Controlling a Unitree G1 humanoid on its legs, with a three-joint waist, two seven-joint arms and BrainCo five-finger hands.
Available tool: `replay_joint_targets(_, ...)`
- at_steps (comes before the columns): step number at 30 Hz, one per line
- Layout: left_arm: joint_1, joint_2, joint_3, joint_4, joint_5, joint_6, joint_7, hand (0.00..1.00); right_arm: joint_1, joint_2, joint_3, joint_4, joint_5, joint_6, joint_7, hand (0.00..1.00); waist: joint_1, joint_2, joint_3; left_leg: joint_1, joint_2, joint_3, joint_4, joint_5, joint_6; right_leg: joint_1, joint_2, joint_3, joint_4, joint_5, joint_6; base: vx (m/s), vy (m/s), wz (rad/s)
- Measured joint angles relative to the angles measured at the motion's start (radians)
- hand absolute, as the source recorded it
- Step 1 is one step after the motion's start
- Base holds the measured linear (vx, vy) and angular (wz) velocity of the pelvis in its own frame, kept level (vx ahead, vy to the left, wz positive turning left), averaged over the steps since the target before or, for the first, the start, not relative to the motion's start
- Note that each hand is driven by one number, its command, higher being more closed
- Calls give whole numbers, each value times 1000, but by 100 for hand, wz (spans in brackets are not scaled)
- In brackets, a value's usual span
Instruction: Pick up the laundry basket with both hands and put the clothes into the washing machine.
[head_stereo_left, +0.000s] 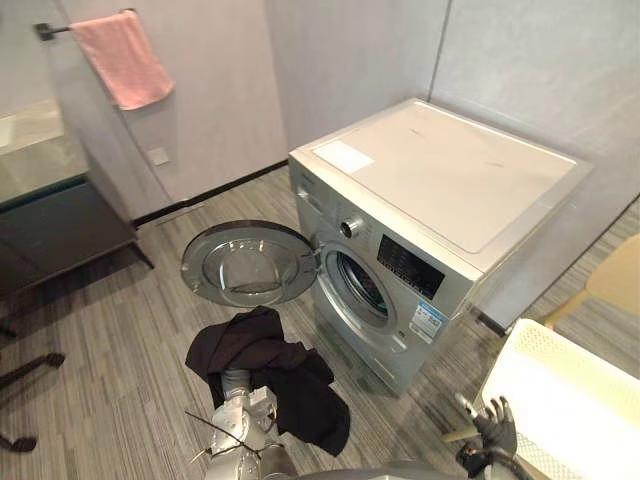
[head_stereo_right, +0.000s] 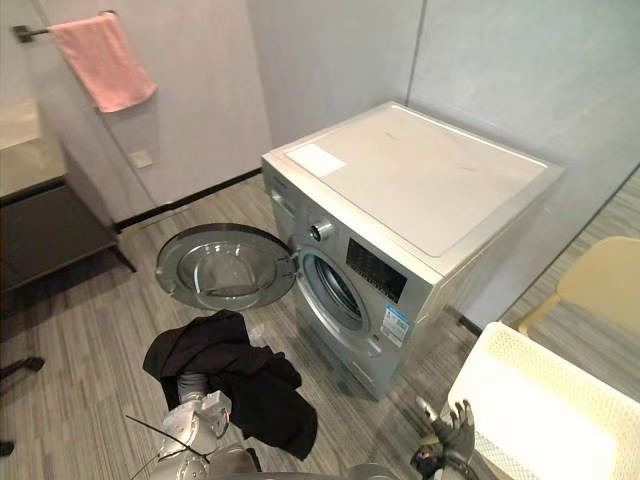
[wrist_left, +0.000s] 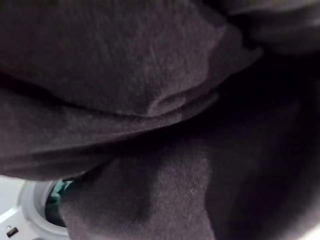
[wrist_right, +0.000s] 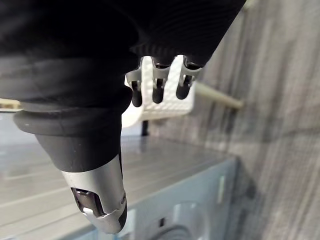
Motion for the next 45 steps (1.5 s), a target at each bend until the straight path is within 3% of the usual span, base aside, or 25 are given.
replay_joint_targets(3,-6,0,-9,0,0,-1,0,100,18,7,-1,0,-15,9,1,0,1,-11,4,4,-55,-156,-336,73,-96,42,-59,32,-13,-22,76,329,414,-39)
replay_joint_targets(4,-2,0,-17,0,0,-2,1,100,21,4,-1,-1,-38,8,1,0,6,-3,-2,15,-66,-240,-422,130,-124,52,-69,49,-2,-46,117,209,345,-40)
replay_joint_targets(5,2,-2,-21,0,0,-3,1,100,18,2,-1,-5,-48,8,0,0,8,10,-7,19,-68,-281,-449,166,-125,50,-69,59,5,-61,140,239,479,-68)
replay_joint_targets(6,10,-6,-22,2,0,-3,1,100,0,-7,-1,-3,-60,10,-4,0,18,19,-19,14,-77,-313,-415,231,-216,54,-83,93,20,-92,182,200,491,-73)
replay_joint_targets(7,13,8,1,4,-1,-5,10,100,-7,-13,50,-11,-79,22,1,0,13,-26,-24,15,-119,-274,-379,187,-185,45,-132,118,23,-76,212,181,474,-66)
replay_joint_targets(8,13,9,6,4,-1,-5,11,100,-9,-13,58,-24,-84,22,1,0,12,-40,-28,16,-128,-259,-367,177,-171,45,-147,128,18,-55,231,186,513,-58)
replay_joint_targets(9,17,8,5,4,0,-6,11,100,-12,-14,53,-76,-88,23,-3,0,20,-48,-29,14,-125,-227,-327,156,-149,36,-161,159,13,-7,276,121,329,-53)
replay_joint_targets(11,27,8,-6,4,0,-5,7,100,-14,-13,39,-201,-121,18,-11,0,19,-49,-29,-5,-123,-173,-237,91,-124,24,-180,189,-6,30,304,107,397,-86)
replay_joint_targets(14,22,8,-44,3,0,-4,-4,100,-58,-13,30,-333,-201,6,-38,0,35,-55,-29,-32,-114,-24,-96,-24,-83,-51,-235,253,2,36,301,12,364,-143)
replay_joint_targets(16,20,7,-63,3,1,-2,-14,100,-101,-23,26,-366,-236,6,-58,0,44,-37,-17,-14,-100,80,-80,-60,-61,-127,-266,179,28,81,229,-72,334,-156)
replay_joint_targets(17,22,4,-67,5,1,-1,-26,100,-122,-31,23,-360,-251,6,-68,0,39,-25,-13,15,-92,150,-108,-69,-43,-145,-307,39,1,120,164,-78,277,-154)
replay_joint_targets(20,3,17,-44,63,0,0,-41,100,-185,-43,35,-253,-283,5,-69,0,53,-15,-4,114,-89,314,-187,-69,-38,-177,-383,-417,141,66,91,-70,193,-162)
replay_joint_targets(22,-7,28,-35,82,-1,2,-46,100,-221,-57,62,-148,-301,6,-64,0,53,-11,-2,133,-89,339,-209,-72,-39,-180,-369,-514,126,66,90,-56,142,-121)
replay_joint_targets(23,-10,30,-31,87,-3,3,-46,100,-220,-58,77,-103,-305,7,-62,0,44,-9,0,138,-88,347,-216,-69,-45,-180,-367,-523,114,72,99,52,59,-49)
replay_joint_targets(24,-7,30,-11,98,-23,3,-46,100,-210,-58,92,-38,-308,11,-50,0,26,-21,-8,145,-90,352,-214,-59,-65,-171,-355,-524,81,102,143,93,38,-40)
replay_joint_targets(26,-6,19,14,118,-41,9,-46,100,-200,-61,103,-3,-308,18,-41,0,32,-7,-1,149,-80,297,-197,-37,-55,-160,-316,-495,18,127,178,119,-39,-70)
replay_joint_targets(27,-2,0,39,126,-45,18,-43,100,-186,-62,125,4,-308,22,-32,0,34,17,12,156,-54,282,-197,-37,-53,-140,-271,-474,-40,155,176,101,-98,-81)
replay_joint_targets(31,-8,5,95,160,-69,24,-41,100,-132,-83,179,39,-308,29,0,0,31,42,34,157,17,231,-127,-33,-53,-97,-187,-434,-108,167,175,122,-148,-56)
replay_joint_targets(32,-5,1,100,167,-85,24,-38,100,-111,-101,203,41,-311,32,4,0,32,45,41,139,25,150,-62,-14,-29,-63,-167,-415,-142,174,163,116,-125,-37)
replay_joint_targets(33,-5,2,103,174,-92,24,-36,100,-98,-100,213,43,-313,33,13,0,34,24,54,102,18,79,-6,-12,-24,-40,-172,-400,-172,181,156,122,-74,-55)
replay_joint_targets(35,-13,6,104,198,-108,22,-24,100,-97,-114,209,81,-322,32,22,0,38,17,56,69,-27,-34,-84,-53,-72,-40,-173,-364,-191,192,153,96,44,-58)
replay_joint_targets(37,-30,6,103,230,-121,22,-22,100,-98,-116,184,125,-322,34,23,0,34,24,61,62,-51,-57,-237,-27,-88,-41,-173,-347,-191,195,159,98,117,-44)
replay_joint_targets(38,-51,18,103,249,-125,22,-21,100,-112,-117,163,163,-318,37,23,0,38,23,69,84,-70,-56,-262,24,-106,-40,-178,-326,-192,198,175,100,138,-40)
replay_joint_targets(43,-164,87,85,262,-170,7,-5,100,-184,-105,131,209,-303,34,20,0,35,-41,176,1,-85,-21,-156,15,-88,-150,-219,-305,-83,193,194,-20,117,-20)
replay_joint_targets(45,-211,85,85,250,-192,-6,9,100,-226,-112,115,212,-268,34,11,0,37,-30,241,-66,-61,-10,-53,-7,-62,-243,-219,-281,40,173,198,-193,80,-41)
